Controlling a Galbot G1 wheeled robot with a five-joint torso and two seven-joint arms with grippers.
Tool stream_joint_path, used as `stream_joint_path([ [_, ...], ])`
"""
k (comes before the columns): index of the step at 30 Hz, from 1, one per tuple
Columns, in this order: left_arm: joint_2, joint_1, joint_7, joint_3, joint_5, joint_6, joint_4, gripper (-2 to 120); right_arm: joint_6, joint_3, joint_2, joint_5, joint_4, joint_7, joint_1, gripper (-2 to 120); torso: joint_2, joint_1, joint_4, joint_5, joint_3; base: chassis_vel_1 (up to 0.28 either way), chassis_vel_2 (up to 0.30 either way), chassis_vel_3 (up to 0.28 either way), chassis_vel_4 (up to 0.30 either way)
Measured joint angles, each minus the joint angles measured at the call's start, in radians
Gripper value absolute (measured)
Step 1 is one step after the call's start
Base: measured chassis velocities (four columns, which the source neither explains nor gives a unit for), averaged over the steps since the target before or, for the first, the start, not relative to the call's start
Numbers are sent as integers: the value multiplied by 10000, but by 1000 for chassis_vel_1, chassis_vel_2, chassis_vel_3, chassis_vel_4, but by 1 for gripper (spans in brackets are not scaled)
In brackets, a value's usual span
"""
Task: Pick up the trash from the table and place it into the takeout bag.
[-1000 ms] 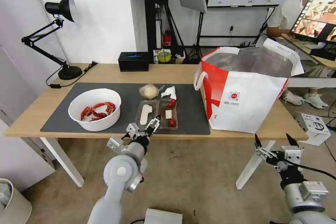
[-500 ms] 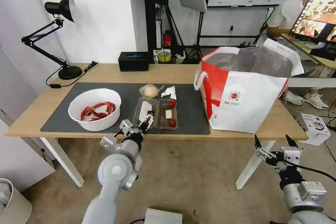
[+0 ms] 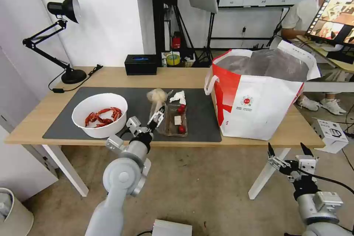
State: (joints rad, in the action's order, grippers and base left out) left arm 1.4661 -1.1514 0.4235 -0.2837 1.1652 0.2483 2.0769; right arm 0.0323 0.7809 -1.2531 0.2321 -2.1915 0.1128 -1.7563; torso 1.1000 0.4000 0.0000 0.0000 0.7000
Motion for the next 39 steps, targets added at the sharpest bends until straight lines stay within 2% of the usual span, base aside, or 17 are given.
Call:
stream_joint_path([
  [8,-79,-226,-1260,777,-1566,-113,-209,100,-10,-91,-31,-1,64,0,48,100,0,0,0,0,-1,0,0,0,0],
  [11,-130,-308,-1451,868,-1937,-119,-258,99,-12,-162,-63,-3,50,0,60,100,0,0,0,1,-1,0,0,0,0],
  [13,-178,-325,-1547,873,-2294,-141,-325,93,-14,-212,-81,-6,23,0,64,100,0,0,0,0,-1,0,0,0,0],
  [15,-320,-335,-1921,873,-3274,-481,-589,84,-19,-326,-92,43,-32,-42,66,100,0,0,0,0,-1,0,0,0,0],
  [16,-320,-335,-1921,873,-3274,-481,-589,84,-19,-326,-92,43,-32,-42,66,100,0,0,0,0,-1,0,0,0,0],
  [19,-623,-382,-2324,909,-4288,-837,-834,69,-38,-563,-40,473,-168,-140,45,100,-1,-1,0,0,0,0,0,0,0],
  [22,-787,-434,-2460,907,-4682,-915,-882,62,-36,-664,100,833,-280,-148,-39,100,-1,0,0,0,0,0,0,0,0],
  [26,-1282,-448,-2622,1016,-5180,-1243,-1093,44,1,-804,661,1754,-355,-151,-52,100,-1,0,0,0,0,0,0,0,0],
  [27,-1282,-448,-2622,1016,-5180,-1243,-1093,44,1,-804,661,1754,-355,-151,-52,100,-1,0,0,0,0,0,0,0,0],
  [28,-1455,-422,-2730,1081,-5421,-1500,-1234,37,2,-860,835,2075,-355,-146,6,100,-1,0,0,0,0,0,0,0,0],
  [29,-1603,-385,-2950,1147,-5662,-1895,-1382,34,0,-916,997,2379,-355,-143,70,100,-1,0,1,0,0,0,0,0,0],
  [30,-1603,-385,-2950,1147,-5662,-1895,-1382,34,0,-916,997,2379,-355,-143,70,100,-1,0,1,0,0,0,0,0,0],
  [31,-1769,-325,-3319,1255,-6054,-2444,-1555,27,-47,-998,1234,2749,-353,-150,169,100,-1,0,1,0,0,0,0,0,0],
  [33,-1868,-239,-3548,1404,-6563,-2860,-1760,17,-102,-1081,1503,3129,-347,-195,259,100,-1,0,2,0,0,0,0,0,0],
  [34,-1868,-239,-3548,1404,-6563,-2860,-1760,17,-102,-1081,1503,3129,-347,-195,259,100,-1,0,2,0,0,0,0,0,0],
  [37,-1816,-177,-3608,1569,-7275,-3069,-2031,1,-86,-1259,1993,3755,-346,-171,503,100,-1,0,-1,1,0,0,0,0,0],
  [39,-1808,-183,-3634,1590,-7441,-3108,-2114,0,-36,-1323,2172,3965,-345,-114,609,100,-1,0,-1,1,0,0,0,0,0],
])
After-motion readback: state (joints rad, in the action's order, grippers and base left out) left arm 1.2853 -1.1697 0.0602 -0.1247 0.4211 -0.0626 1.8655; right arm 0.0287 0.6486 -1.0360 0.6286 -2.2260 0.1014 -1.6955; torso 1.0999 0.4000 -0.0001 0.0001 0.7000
